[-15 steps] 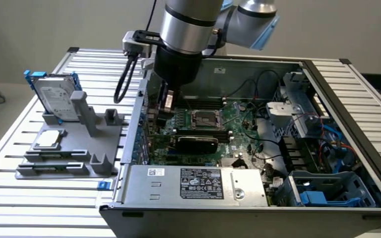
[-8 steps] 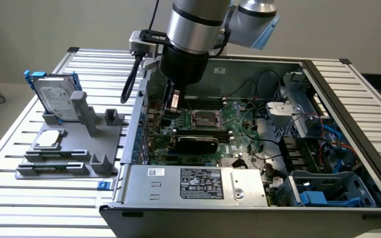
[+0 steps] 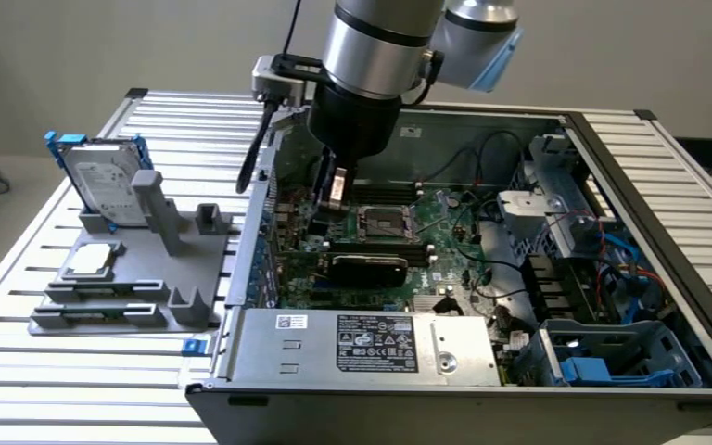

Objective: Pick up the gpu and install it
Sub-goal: 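Press down on the gpu until it lock into place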

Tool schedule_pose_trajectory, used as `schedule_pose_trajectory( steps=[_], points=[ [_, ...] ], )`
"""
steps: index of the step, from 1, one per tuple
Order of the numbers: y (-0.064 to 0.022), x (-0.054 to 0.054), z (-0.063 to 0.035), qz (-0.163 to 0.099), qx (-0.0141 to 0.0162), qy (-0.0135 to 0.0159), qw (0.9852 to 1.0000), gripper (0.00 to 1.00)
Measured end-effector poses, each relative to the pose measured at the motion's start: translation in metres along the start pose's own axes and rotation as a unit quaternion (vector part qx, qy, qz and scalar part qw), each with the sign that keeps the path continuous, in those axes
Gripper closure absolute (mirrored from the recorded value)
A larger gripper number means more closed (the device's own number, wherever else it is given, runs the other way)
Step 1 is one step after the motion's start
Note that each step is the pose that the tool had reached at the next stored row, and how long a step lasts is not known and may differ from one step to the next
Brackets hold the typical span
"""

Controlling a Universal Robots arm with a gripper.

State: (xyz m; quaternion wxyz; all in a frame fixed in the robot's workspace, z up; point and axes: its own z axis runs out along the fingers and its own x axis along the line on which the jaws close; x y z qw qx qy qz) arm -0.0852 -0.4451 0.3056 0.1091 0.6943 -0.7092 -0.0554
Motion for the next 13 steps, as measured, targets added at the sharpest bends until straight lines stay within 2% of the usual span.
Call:
schedule_pose_trajectory(
  steps=[2,5,13],
  points=[
    [-0.0020,0.0011,-0.0007,0.000,0.0003,0.0001,1.0000,0.89],
    [-0.0034,0.0011,-0.0008,0.000,0.0029,-0.0002,1.0000,0.89],
    [-0.0034,0.0012,-0.0010,0.003,0.0023,-0.0007,1.0000,0.89]
  ],
)
